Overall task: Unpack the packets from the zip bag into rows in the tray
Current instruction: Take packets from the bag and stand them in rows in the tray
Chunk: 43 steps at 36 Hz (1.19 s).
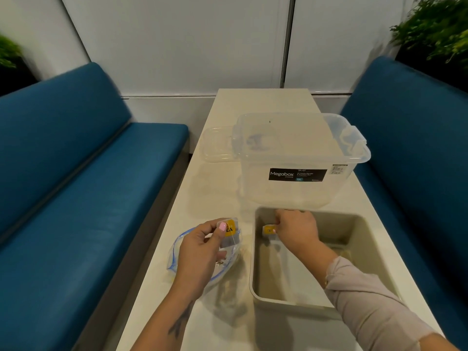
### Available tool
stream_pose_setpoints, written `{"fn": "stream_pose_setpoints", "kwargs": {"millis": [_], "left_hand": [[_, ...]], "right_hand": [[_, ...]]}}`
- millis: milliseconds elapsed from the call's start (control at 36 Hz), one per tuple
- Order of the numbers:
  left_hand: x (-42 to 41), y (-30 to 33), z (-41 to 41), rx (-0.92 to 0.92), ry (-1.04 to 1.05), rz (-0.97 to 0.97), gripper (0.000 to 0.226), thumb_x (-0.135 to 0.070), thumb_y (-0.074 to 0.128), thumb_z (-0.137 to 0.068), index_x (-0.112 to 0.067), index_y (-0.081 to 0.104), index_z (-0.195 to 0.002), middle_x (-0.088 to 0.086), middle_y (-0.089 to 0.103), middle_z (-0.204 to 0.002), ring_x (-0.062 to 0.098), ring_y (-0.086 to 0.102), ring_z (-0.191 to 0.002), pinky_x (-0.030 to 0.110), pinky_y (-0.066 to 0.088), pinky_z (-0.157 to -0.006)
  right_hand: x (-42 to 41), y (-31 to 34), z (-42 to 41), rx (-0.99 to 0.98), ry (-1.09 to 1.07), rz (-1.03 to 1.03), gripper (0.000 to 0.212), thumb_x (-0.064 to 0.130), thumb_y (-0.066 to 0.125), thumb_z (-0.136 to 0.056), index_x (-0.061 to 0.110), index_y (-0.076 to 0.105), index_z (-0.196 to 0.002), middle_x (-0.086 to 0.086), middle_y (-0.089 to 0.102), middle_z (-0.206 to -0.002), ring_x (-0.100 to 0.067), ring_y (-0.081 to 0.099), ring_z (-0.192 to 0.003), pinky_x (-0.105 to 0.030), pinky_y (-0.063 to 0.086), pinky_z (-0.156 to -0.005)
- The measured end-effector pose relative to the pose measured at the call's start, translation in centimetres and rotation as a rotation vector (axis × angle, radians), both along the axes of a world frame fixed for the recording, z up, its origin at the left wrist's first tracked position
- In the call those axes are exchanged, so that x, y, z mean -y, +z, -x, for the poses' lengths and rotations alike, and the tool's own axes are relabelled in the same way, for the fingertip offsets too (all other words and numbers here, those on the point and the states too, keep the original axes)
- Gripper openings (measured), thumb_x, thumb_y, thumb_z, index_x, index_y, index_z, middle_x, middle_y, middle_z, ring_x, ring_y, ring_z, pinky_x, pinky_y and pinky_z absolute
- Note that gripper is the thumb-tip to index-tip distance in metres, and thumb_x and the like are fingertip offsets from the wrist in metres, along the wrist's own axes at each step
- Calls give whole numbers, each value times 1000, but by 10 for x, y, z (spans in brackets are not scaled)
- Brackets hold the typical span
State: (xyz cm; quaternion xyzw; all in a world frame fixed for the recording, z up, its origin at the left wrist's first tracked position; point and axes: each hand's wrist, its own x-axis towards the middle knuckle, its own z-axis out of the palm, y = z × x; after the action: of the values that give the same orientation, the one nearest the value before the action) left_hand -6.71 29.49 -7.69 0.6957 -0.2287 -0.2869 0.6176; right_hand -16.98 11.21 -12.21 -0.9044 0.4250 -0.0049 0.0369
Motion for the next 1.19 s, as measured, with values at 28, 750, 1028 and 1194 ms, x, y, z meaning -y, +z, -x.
{"fn": "stream_pose_setpoints", "kwargs": {"millis": [28,750,1028,1194], "left_hand": [[1,-1,-1,11,-2,-2,15,-25,56,-91,-25,71,-94,-8,72,-88,8,67,-76,32,58,-67],[38,0,9,564,-173,-178,37,-20,74,-76,-39,64,-106,-22,58,-104,6,56,-95,14,43,-77],[25,-8,15,856,-244,-515,38,-43,72,-73,-43,61,-109,-23,48,-126,7,35,-117,22,22,-85],[23,-11,18,849,-270,-573,37,-44,71,-75,-44,59,-110,-24,44,-127,6,31,-120,24,21,-91]], "right_hand": [[1,1,0,11,-3,-12,13,20,49,-89,22,61,-95,-1,69,-99,-24,62,-95,-30,39,-81],[-11,81,30,424,11,-345,3,26,72,-80,29,70,-81,10,65,-78,-11,57,-79,-26,43,-70],[3,27,16,131,-49,-294,8,23,64,-84,25,67,-92,1,68,-97,-22,61,-89,-24,39,-66],[4,8,7,107,-102,-312,8,25,65,-85,28,68,-92,1,68,-100,-21,61,-94,-25,43,-71]]}}
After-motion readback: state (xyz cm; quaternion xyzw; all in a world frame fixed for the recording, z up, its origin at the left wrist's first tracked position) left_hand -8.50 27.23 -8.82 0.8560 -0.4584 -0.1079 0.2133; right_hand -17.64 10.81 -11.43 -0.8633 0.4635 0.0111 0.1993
